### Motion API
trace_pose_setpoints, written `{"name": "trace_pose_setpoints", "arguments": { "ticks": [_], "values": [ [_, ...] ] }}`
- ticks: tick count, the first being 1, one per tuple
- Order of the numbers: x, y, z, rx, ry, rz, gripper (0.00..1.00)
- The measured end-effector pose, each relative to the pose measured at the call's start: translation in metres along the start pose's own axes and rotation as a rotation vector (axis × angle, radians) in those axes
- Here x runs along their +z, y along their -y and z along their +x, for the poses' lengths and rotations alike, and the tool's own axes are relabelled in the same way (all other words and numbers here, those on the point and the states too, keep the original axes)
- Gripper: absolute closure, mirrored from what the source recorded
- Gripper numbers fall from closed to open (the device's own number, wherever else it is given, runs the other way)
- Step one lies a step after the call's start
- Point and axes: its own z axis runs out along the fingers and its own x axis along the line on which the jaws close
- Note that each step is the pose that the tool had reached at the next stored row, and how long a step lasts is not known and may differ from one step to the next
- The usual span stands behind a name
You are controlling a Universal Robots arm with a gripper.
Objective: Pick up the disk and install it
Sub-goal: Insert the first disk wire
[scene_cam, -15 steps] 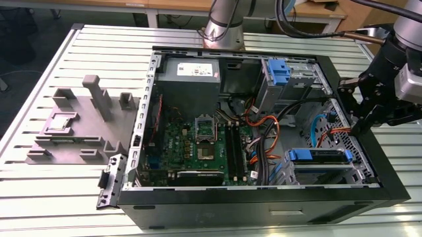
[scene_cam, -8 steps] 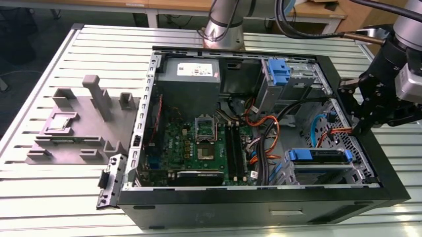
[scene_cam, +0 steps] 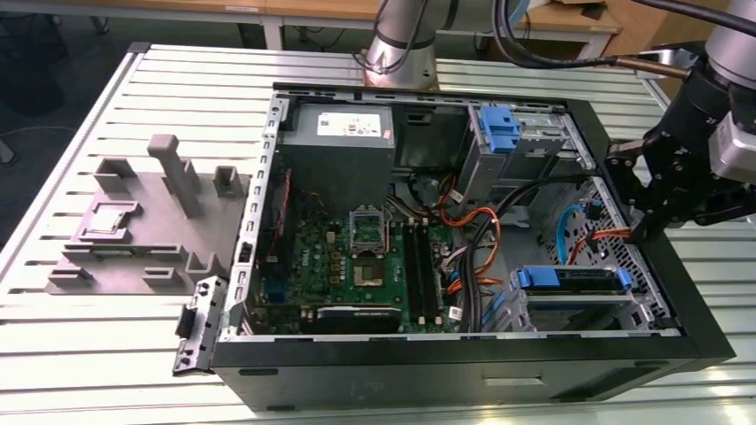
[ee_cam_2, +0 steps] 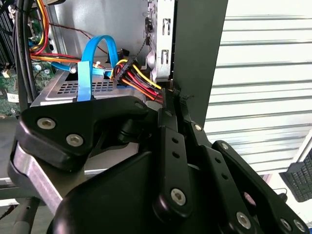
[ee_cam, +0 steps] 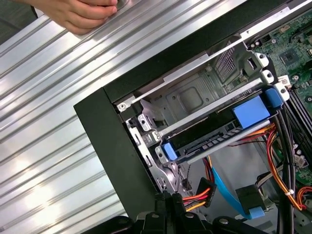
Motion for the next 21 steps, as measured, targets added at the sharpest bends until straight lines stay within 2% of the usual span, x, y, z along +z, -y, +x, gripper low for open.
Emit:
{"name": "trace_pose_setpoints", "arguments": {
  "ticks": [2, 6, 8, 21],
  "values": [
    [-0.0008, -0.0012, -0.002, 0.0, 0.0001, 0.0002, 0.83],
    [-0.0027, -0.008, -0.0133, 0.0, -0.0011, 0.0006, 0.83],
    [-0.0028, -0.0087, -0.0144, 0.005, -0.0012, 0.0, 0.83],
    [-0.0021, -0.0087, -0.0146, 0.232, -0.0032, -0.0344, 0.83]
  ]
}}
